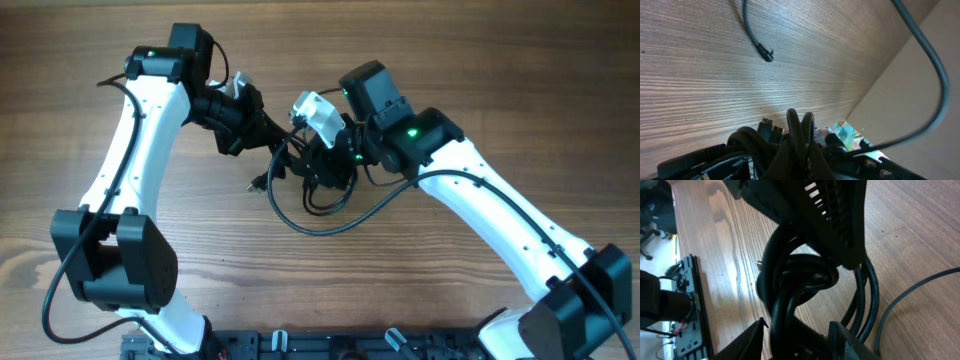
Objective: Untangle cables
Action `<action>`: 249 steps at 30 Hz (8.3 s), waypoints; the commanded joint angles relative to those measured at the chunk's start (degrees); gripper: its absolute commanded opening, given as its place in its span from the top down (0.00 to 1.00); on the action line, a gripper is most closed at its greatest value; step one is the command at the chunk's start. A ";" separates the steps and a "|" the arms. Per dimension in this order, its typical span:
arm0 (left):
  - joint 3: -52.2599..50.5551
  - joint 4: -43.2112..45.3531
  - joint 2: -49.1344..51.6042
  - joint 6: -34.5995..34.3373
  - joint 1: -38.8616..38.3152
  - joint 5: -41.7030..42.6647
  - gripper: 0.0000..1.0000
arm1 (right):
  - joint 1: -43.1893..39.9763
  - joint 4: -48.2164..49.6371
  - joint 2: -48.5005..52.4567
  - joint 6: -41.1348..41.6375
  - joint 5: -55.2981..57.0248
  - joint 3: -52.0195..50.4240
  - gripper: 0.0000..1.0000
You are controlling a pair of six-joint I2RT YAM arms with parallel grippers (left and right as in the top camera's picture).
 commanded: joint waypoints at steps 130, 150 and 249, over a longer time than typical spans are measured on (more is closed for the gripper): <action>0.35 1.01 0.00 16.96 10.99 20.02 0.88 | 3.43 9.66 8.70 21.81 8.72 5.07 0.96; 0.35 6.54 -1.75 1.20 -0.96 -16.70 0.40 | -3.80 0.13 6.29 38.36 0.48 5.07 0.96; -34.82 47.54 -14.45 18.36 -19.63 -30.42 0.54 | -15.85 -5.22 6.60 33.86 1.33 5.05 0.39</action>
